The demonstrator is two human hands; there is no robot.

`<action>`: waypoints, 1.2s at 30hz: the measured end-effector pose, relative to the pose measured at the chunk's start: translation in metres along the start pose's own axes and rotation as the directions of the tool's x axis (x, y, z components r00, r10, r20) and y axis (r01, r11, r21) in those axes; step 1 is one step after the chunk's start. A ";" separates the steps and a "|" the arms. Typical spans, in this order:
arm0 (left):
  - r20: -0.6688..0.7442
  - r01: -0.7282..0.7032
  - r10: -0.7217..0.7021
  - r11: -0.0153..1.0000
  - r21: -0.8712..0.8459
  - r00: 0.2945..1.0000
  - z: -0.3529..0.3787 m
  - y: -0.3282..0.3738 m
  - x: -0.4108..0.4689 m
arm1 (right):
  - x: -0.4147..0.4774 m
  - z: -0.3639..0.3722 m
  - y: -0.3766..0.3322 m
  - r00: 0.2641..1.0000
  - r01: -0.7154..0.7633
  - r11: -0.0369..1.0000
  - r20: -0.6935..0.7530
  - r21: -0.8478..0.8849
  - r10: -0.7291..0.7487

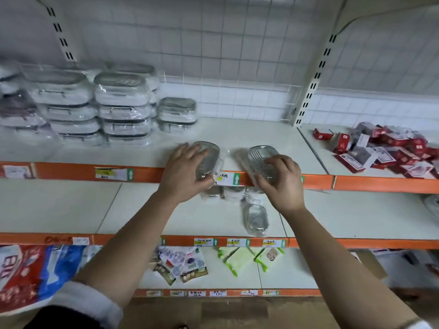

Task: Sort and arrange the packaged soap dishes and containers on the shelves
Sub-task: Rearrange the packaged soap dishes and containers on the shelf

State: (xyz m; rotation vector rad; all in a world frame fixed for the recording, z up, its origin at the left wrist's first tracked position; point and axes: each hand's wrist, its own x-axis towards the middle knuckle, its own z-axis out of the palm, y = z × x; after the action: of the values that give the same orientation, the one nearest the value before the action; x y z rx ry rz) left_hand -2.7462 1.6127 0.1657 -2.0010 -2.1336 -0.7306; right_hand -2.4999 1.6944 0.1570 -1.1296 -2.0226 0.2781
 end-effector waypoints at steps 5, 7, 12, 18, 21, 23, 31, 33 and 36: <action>0.030 0.013 -0.014 0.999 0.040 0.999 -0.010 -0.040 0.023 | 0.032 0.032 -0.010 1.000 -0.029 0.984 -0.010 -0.175 0.028; 0.062 0.010 -0.011 1.000 0.014 0.998 -0.011 -0.056 0.033 | 0.043 0.045 -0.011 0.999 -0.037 0.982 0.023 -0.183 0.042; 0.028 0.042 -0.040 0.995 -0.087 0.999 -0.006 -0.079 0.049 | 0.070 0.065 -0.010 0.974 -0.029 0.995 0.220 -0.096 0.049; -0.076 0.050 -0.048 0.998 0.023 0.996 0.009 -0.086 0.066 | 0.084 0.078 -0.013 0.974 -0.090 0.990 0.200 -0.104 0.110; -0.053 0.026 -0.024 0.999 0.032 0.998 0.010 -0.092 0.077 | 0.092 0.081 -0.010 0.976 -0.088 0.994 0.195 -0.066 0.099; -0.038 0.023 -0.022 0.999 0.043 0.999 0.011 -0.097 0.082 | 0.098 0.083 -0.010 0.979 -0.077 0.994 0.183 -0.078 0.090; -0.138 0.074 -0.064 0.995 0.070 0.988 0.017 -0.100 0.085 | 0.097 0.096 -0.004 0.994 -0.046 0.989 0.087 -0.137 0.059; -0.121 0.077 -0.069 0.995 0.062 0.990 0.019 -0.101 0.085 | 0.097 0.098 -0.001 0.994 -0.078 0.985 0.064 -0.152 0.089; -0.117 0.069 -0.065 0.997 0.037 0.991 0.020 -0.103 0.086 | 0.097 0.102 0.001 0.991 -0.126 0.979 0.033 -0.161 0.133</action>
State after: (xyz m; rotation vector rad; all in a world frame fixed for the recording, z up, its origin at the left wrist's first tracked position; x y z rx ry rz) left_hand -2.8515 1.6986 0.1573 -1.8273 -2.1402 -0.7855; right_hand -2.6013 1.7898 0.1399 -1.3679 -2.0413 0.2119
